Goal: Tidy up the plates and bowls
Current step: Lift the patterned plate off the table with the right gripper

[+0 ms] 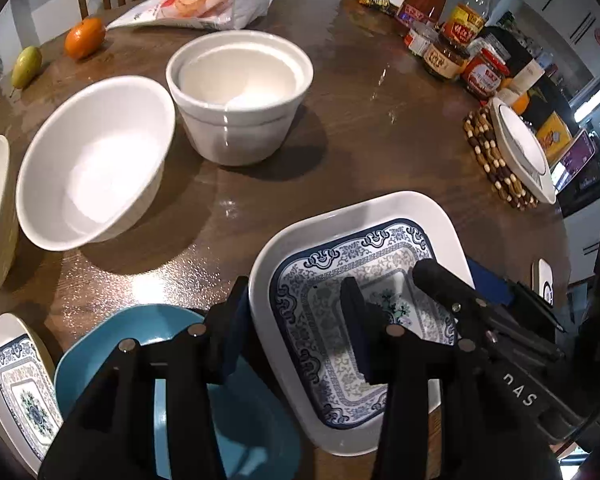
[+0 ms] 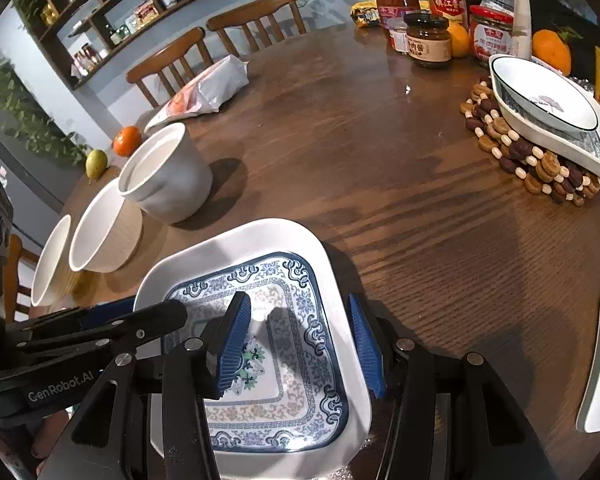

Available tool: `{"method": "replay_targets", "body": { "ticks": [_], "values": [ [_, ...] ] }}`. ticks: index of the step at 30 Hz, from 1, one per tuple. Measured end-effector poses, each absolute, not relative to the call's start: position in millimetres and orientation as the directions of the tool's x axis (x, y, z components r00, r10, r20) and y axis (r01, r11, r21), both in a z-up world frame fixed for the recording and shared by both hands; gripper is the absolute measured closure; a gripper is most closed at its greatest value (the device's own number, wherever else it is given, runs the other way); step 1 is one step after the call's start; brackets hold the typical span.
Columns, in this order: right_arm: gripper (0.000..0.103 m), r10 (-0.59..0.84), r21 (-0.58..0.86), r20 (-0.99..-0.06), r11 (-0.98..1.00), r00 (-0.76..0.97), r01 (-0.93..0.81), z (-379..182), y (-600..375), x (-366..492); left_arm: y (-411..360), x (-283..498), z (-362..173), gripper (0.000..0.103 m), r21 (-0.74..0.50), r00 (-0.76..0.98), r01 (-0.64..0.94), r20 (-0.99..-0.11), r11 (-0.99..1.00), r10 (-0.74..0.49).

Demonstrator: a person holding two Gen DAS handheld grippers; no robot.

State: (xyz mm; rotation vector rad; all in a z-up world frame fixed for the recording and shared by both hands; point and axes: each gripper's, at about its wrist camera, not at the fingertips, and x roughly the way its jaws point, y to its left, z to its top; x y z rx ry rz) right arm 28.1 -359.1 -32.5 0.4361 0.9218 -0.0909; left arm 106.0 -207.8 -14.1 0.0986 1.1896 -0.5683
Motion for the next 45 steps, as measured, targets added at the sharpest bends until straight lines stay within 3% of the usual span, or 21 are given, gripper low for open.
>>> {"method": "replay_targets", "body": {
  "ticks": [21,45],
  "values": [
    [0.050,0.033,0.289,-0.680,0.930,0.733,0.226,42.8,-345.5,17.9,-187.7,89.4,43.4,0.057,-0.291,0.337,0.445,-0.822,0.847,-0.459],
    [0.050,0.121,0.263,-0.608,0.963,0.785,0.055,89.1,-277.4,19.4,-106.3,69.2,90.9,0.056,-0.320,0.486,0.345,-0.743,0.882,-0.460]
  ]
}}
